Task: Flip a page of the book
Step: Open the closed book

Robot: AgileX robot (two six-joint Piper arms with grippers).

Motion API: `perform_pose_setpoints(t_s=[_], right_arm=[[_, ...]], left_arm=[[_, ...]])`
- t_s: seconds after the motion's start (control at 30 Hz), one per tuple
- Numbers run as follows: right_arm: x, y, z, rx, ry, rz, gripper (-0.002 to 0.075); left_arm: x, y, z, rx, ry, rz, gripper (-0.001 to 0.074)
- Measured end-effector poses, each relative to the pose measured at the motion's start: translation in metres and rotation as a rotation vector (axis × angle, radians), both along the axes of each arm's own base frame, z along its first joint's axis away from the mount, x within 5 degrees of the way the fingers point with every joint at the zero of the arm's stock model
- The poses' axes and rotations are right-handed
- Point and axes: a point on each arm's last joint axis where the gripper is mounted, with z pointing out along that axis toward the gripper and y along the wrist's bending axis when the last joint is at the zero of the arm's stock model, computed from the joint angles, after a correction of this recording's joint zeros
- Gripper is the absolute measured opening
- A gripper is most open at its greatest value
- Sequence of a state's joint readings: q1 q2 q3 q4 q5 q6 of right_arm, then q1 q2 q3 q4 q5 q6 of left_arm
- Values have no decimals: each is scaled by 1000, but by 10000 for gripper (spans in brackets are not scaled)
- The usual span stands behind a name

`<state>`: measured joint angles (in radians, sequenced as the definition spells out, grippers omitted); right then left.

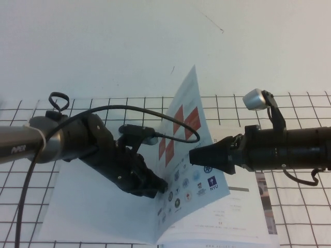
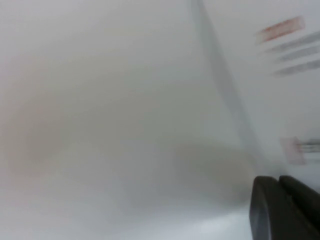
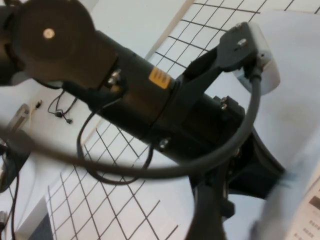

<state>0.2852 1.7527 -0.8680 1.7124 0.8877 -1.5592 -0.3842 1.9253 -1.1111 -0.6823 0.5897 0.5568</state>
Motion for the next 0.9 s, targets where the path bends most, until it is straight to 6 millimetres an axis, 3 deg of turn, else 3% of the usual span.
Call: perform_pose_setpoints(t_s=[0.07, 0.27, 0.4, 0.53, 0.73, 0.9], right_arm=[[-1, 0, 1, 7, 2, 6, 492], [-2, 1, 2, 24, 5, 21, 492], [-3, 2, 3, 35, 8, 30, 492], [-3, 2, 3, 39, 14, 31, 491], [-3, 2, 3, 42, 25, 27, 491], [-3, 2, 3, 45, 39, 22, 490]], left_arm=[[0, 0, 15, 5, -40, -31, -3], [-3, 8, 92, 20, -286, -90, -2], [-23, 20, 139, 61, -415, -139, -2], [-54, 27, 171, 121, -464, -239, -2], [-105, 20, 201, 117, -469, -409, -2], [-145, -6, 192, 72, -430, -526, -2]])
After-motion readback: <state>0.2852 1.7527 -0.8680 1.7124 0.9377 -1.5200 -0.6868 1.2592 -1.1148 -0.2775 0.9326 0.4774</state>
